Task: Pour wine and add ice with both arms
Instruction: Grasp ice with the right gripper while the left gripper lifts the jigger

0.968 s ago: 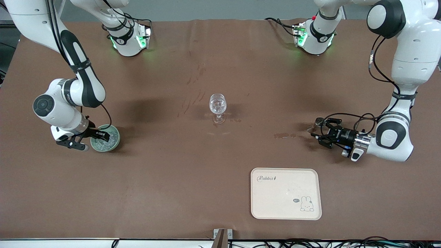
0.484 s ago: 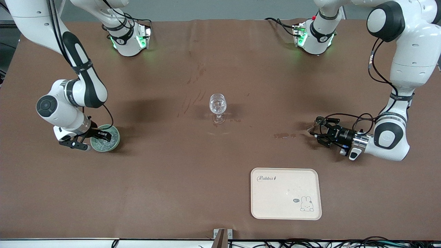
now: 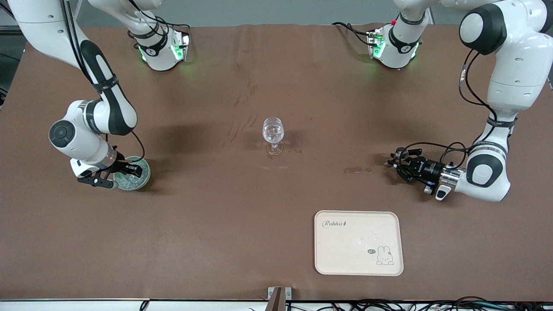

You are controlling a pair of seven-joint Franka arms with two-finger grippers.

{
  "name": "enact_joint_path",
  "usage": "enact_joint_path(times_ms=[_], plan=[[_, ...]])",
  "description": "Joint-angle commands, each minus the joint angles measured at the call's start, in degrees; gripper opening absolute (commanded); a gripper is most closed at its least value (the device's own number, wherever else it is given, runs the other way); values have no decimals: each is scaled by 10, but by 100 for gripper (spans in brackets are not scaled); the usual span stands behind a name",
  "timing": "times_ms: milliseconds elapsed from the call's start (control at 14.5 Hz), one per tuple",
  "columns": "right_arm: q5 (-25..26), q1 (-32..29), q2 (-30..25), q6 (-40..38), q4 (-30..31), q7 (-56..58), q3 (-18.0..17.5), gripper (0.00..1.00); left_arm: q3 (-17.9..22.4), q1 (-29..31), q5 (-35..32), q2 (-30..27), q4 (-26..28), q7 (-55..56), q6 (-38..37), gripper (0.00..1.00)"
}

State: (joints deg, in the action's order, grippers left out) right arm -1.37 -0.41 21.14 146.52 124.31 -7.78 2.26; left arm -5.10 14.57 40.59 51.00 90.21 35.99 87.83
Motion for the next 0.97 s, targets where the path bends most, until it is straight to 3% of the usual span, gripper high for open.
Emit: enact_joint_path(times_ms=[0,415,484,553,622,691,899], plan=[[-3,-8,-7,6,16,16,-3,54,-1,5,7,-4,0,-4,-8,18],[-4,-9,-6,7,16,16,-3,44,-8,5,16,-13,-9,-3,-27,1],[-4,-9,-6,7,16,15,-4,39,-20,3,17,-17,-17,5,-27,1],[-4,-9,-6,6,16,15,-4,29,-37,4,20,-20,-23,11,-27,1],[-4,-9,-6,5,16,15,-4,11,-46,2,32,-25,-28,25,-26,1],[-4,-10,-6,4,15,14,-3,3,-48,-5,46,-27,-36,44,-25,1],[-4,-10,-7,-3,7,18,-3,1,-71,-37,59,-47,-50,108,-12,1]])
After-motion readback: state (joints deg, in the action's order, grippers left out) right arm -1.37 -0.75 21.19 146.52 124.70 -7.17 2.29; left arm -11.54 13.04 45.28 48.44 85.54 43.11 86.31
